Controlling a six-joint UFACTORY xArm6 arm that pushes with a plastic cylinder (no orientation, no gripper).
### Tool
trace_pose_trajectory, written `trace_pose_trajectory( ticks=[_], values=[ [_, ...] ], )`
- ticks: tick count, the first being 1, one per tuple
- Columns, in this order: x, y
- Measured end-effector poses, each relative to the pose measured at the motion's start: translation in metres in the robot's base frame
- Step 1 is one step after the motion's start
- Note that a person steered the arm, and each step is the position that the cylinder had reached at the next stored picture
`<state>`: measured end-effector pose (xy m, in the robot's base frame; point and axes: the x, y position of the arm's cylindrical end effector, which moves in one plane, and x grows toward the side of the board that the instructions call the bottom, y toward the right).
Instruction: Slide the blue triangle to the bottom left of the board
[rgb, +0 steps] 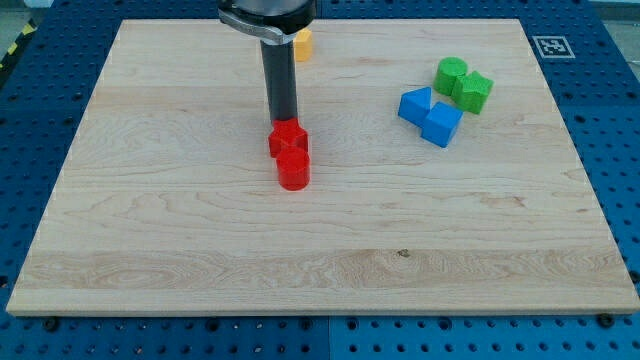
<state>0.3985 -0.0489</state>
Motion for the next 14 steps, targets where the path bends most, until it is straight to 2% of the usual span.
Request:
trace_pose_trajectory(
  ticks=[3, 5, 10, 11, 12, 14],
  values=[
    [0.0, 0.0],
    [-0.053, 0.003],
    [-0.031, 0.172],
    [-0.031, 0.178],
    [-0.002, 0.191],
    [0.116, 0.214]
  ],
)
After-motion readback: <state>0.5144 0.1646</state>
